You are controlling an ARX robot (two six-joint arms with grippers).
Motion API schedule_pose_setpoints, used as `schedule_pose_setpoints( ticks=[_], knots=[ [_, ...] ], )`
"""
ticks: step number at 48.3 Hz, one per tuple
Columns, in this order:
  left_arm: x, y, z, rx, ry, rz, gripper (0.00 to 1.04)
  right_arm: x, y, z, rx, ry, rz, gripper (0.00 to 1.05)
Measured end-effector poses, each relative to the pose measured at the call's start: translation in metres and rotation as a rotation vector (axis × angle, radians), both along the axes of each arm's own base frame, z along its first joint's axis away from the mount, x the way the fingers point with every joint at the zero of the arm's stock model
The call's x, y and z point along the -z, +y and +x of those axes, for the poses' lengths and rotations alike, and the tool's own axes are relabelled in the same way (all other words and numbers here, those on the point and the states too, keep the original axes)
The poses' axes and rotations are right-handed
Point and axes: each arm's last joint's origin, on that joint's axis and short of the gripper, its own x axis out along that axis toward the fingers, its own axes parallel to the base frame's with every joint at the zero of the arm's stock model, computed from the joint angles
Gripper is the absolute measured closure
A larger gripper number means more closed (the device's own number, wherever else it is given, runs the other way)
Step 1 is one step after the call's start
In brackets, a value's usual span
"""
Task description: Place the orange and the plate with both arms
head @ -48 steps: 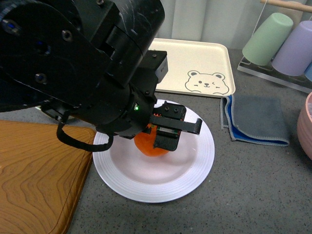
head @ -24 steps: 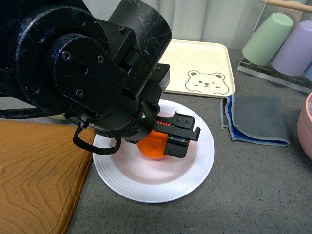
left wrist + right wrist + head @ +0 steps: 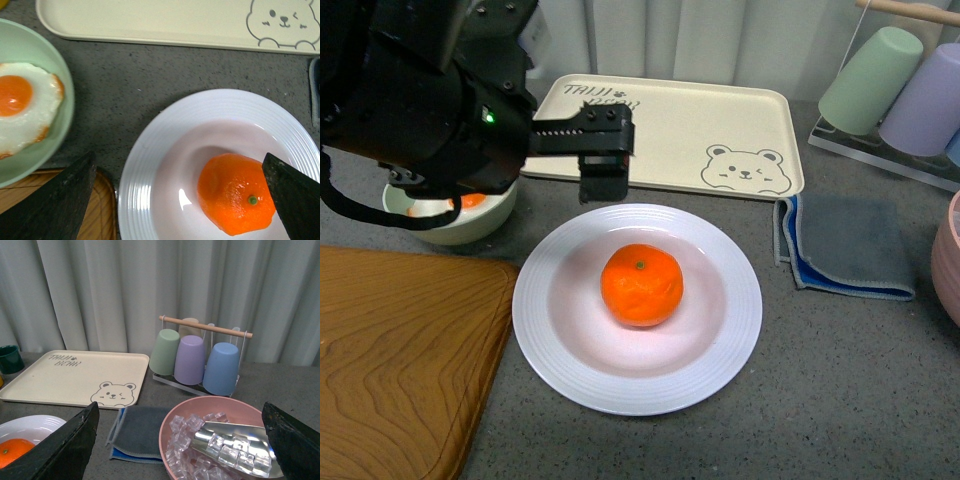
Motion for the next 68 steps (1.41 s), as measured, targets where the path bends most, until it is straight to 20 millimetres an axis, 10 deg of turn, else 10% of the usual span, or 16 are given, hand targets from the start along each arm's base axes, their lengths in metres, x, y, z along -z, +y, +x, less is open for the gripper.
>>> schedule_pose_setpoints(
  ticks=[8,14,29,68],
  knots=[
    [0.018,0.028,-0.027,-0.173,-0.497,0.083,0.34,0.000,0.000,0.000,0.000,0.000,0.000,0.09],
    [-0.006,0.055,-0.054,-0.217,-0.722,0.024,0.54,0.000,0.000,0.000,0.001,0.001,0.000,0.09],
    [-0.015,0.095,-0.104,-0.225,-0.740,0.035,1.00,0.000,0.000,0.000,0.000,0.000,0.000,0.09],
    [-0.034,0.136,-0.191,-0.223,-0.763,0.038,1.01,0.000,0.000,0.000,0.000,0.000,0.000,0.09]
  ],
)
